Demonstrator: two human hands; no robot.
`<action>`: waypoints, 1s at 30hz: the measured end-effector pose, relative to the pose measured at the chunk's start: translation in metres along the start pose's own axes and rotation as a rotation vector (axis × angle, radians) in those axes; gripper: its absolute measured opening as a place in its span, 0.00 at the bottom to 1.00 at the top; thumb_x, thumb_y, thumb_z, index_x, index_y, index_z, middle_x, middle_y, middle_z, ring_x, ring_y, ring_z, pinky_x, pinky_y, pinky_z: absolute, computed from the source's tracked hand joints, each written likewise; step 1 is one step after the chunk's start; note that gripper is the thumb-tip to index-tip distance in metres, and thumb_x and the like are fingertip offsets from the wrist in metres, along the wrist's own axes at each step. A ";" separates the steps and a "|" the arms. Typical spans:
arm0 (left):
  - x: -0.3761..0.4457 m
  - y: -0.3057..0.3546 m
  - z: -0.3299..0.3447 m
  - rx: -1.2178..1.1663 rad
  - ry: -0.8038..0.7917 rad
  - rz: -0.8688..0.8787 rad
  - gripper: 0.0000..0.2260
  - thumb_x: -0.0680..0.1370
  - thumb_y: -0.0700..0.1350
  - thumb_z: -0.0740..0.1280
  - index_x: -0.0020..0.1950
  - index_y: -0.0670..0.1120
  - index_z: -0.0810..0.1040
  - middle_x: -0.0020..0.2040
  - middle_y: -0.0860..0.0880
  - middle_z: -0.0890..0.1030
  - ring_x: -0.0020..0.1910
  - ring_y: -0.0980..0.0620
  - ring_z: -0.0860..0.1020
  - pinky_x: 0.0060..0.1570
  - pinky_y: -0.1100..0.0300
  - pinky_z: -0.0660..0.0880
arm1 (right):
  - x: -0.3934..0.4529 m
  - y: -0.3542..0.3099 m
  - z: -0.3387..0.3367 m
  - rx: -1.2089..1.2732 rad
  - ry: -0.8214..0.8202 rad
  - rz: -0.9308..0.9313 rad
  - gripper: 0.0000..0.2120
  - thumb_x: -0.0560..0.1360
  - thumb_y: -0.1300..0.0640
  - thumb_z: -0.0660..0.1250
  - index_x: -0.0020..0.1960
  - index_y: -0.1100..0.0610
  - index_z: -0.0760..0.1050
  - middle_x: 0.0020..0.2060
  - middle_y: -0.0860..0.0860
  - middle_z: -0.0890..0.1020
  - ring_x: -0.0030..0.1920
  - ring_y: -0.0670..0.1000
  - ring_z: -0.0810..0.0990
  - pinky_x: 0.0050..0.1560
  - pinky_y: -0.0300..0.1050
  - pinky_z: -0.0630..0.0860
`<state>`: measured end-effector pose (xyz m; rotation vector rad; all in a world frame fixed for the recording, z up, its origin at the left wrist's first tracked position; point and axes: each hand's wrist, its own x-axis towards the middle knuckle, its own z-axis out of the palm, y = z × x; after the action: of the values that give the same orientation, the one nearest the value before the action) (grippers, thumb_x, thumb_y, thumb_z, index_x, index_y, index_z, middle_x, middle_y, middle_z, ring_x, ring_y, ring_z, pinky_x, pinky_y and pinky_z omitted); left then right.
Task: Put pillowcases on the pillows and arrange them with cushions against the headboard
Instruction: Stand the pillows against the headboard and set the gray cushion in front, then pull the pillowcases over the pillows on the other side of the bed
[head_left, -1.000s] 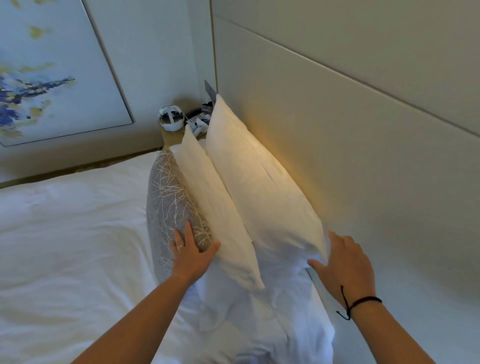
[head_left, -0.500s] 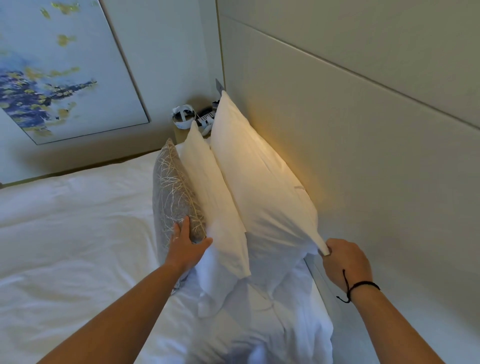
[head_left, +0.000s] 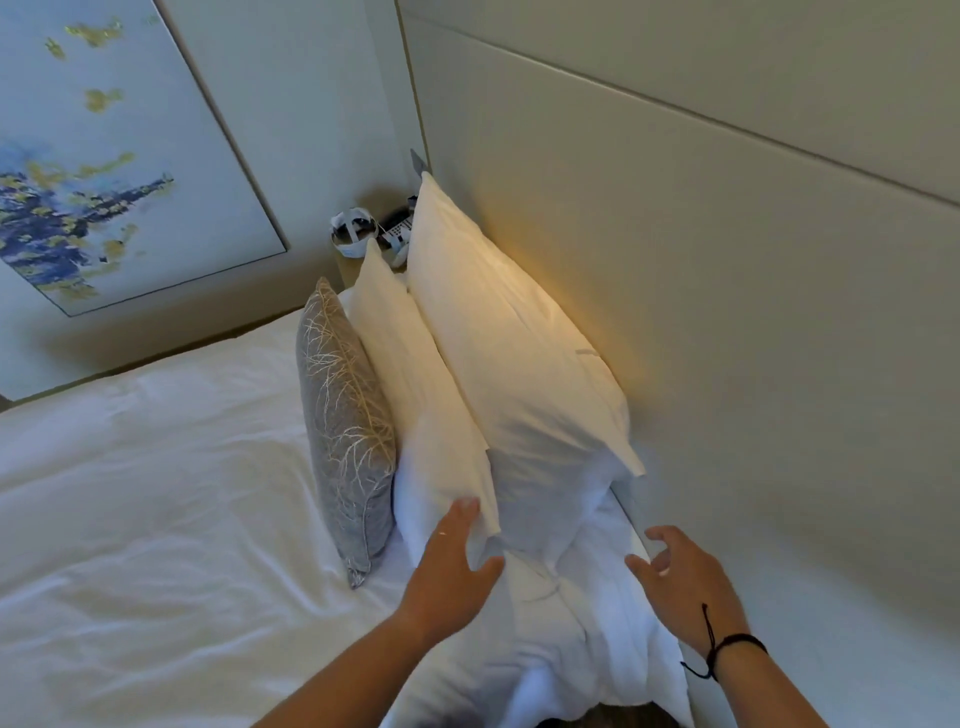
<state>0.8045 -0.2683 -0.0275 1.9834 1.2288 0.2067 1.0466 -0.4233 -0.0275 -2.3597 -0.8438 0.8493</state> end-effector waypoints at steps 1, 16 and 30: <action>-0.005 0.005 0.010 0.014 -0.083 0.015 0.32 0.77 0.55 0.68 0.78 0.52 0.59 0.77 0.56 0.60 0.76 0.58 0.58 0.72 0.65 0.54 | -0.007 0.009 0.005 0.010 -0.042 0.038 0.19 0.76 0.43 0.67 0.64 0.47 0.70 0.51 0.49 0.80 0.49 0.49 0.79 0.51 0.45 0.75; -0.019 0.061 0.099 0.365 -0.842 0.680 0.13 0.79 0.59 0.61 0.59 0.58 0.78 0.55 0.62 0.80 0.51 0.58 0.80 0.54 0.64 0.76 | -0.244 0.089 0.075 0.300 0.356 0.769 0.16 0.75 0.44 0.67 0.62 0.44 0.74 0.54 0.43 0.77 0.52 0.44 0.77 0.51 0.38 0.73; -0.202 0.036 0.147 0.493 -1.335 1.098 0.11 0.78 0.61 0.61 0.51 0.60 0.79 0.43 0.64 0.81 0.44 0.65 0.79 0.45 0.60 0.80 | -0.485 0.015 0.213 0.624 0.896 1.309 0.05 0.77 0.46 0.67 0.50 0.45 0.79 0.43 0.41 0.81 0.44 0.44 0.80 0.48 0.44 0.78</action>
<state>0.7988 -0.5194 -0.0530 2.2312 -0.7389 -0.8432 0.6067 -0.7177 0.0043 -2.0888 1.2454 0.2329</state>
